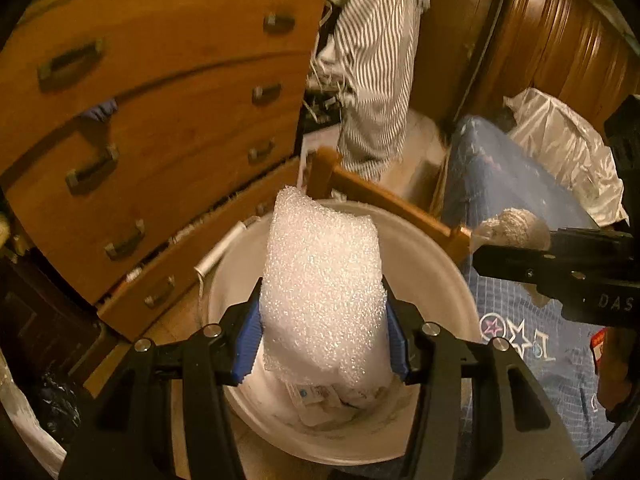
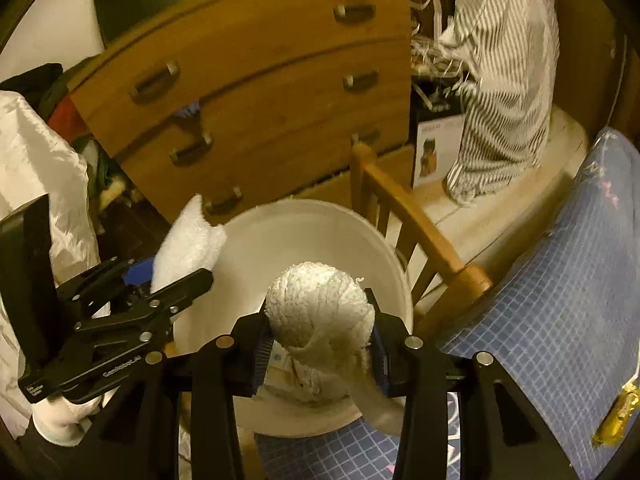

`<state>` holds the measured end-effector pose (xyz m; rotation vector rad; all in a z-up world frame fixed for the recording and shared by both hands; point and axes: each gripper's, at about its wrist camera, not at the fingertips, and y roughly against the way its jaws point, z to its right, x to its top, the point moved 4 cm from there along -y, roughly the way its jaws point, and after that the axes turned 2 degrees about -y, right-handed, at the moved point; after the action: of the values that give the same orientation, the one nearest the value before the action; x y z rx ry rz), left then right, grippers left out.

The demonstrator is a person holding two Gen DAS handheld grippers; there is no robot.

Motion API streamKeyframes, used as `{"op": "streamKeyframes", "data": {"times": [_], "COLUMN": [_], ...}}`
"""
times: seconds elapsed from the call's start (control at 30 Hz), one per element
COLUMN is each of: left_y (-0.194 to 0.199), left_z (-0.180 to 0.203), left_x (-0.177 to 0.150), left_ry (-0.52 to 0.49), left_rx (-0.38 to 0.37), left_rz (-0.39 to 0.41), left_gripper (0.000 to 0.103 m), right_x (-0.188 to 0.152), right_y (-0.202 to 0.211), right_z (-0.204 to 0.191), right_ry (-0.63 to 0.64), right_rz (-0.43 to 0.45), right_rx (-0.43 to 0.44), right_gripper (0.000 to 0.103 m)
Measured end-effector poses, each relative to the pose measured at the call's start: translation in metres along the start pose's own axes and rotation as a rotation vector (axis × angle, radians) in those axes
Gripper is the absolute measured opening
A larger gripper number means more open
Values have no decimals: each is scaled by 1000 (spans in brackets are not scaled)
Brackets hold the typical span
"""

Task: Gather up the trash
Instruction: 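Open both tools to drop the bubble wrap and tissue into the bucket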

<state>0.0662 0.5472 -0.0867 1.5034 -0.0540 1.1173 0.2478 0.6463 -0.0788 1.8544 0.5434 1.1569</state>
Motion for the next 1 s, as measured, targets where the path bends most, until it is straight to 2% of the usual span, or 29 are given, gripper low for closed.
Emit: {"op": "streamKeyframes", "data": {"times": [0.2, 0.7, 0.77, 0.8, 1.0], "left_y": [-21, -28, -27, -27, -19], "left_z": [-7, -12, -17, -21, -34], "left_x": [-5, -4, -3, -3, -3], "left_ry": [-9, -9, -2, 9, 44], "left_rx": [1, 13, 43, 68, 90], "left_rz": [-53, -53, -54, -52, -31], "left_gripper": [50, 51, 59, 74, 76], "right_x": [-8, -5, -3, -2, 0], "right_y": [-18, -12, -7, -4, 23], "right_z": [9, 11, 10, 11, 13], "right_ry": [-8, -11, -12, -14, -17], "right_rz": [-31, -12, 10, 25, 83], "right_rx": [16, 44, 44, 40, 68], "right_gripper": [42, 43, 59, 77, 79]}}
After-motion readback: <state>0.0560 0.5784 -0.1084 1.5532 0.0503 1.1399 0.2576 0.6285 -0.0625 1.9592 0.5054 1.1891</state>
